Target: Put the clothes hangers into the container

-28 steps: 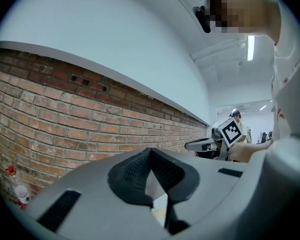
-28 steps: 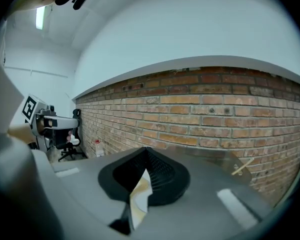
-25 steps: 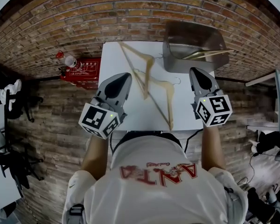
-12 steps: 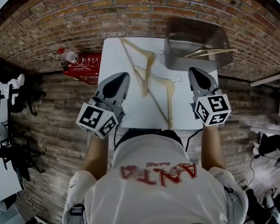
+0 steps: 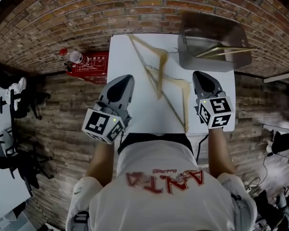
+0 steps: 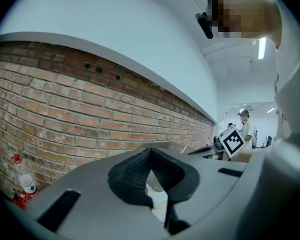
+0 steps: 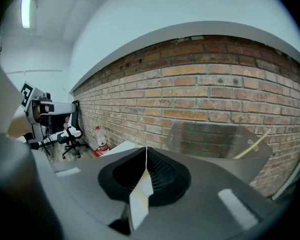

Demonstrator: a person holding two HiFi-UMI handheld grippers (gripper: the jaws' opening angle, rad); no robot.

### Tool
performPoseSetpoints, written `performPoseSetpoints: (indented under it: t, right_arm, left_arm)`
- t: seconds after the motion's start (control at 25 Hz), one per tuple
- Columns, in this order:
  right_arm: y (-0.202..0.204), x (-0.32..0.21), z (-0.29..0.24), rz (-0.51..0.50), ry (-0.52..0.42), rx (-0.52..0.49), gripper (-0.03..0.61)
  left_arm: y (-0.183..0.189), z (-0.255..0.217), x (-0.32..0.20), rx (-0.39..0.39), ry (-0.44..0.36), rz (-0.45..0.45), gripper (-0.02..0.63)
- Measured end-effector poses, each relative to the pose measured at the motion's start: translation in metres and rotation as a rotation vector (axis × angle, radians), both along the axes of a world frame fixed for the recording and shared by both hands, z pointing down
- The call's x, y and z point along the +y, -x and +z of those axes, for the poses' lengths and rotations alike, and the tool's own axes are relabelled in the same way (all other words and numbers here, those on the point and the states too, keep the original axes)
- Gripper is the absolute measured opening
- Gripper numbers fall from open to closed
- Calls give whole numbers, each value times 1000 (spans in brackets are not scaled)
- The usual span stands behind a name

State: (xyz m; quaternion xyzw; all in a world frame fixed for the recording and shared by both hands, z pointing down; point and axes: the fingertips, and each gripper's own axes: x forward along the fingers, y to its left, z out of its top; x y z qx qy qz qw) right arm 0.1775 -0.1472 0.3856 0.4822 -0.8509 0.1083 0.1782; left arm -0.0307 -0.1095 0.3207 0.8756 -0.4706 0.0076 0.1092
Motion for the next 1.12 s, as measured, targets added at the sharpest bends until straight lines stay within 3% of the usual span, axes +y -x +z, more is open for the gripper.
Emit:
performPoseSetpoints:
  t: [0.2, 0.36, 0.48, 0.8, 1.12]
  right_arm:
    - [46, -22, 36, 103, 89, 58, 6]
    - [63, -47, 70, 188, 174, 130, 50]
    - [73, -62, 99, 234, 231, 165, 106]
    - [92, -102, 182, 357, 369, 187, 121]
    - [93, -141, 244, 417, 490, 196, 215]
  left_arm:
    - [47, 21, -23, -44, -5, 107, 9]
    - [77, 46, -41, 3, 49, 160, 9]
    - [93, 61, -57, 46, 78, 166, 9]
    - [119, 96, -80, 77, 138, 165, 9]
    - [150, 121, -89, 96, 194, 141, 9]
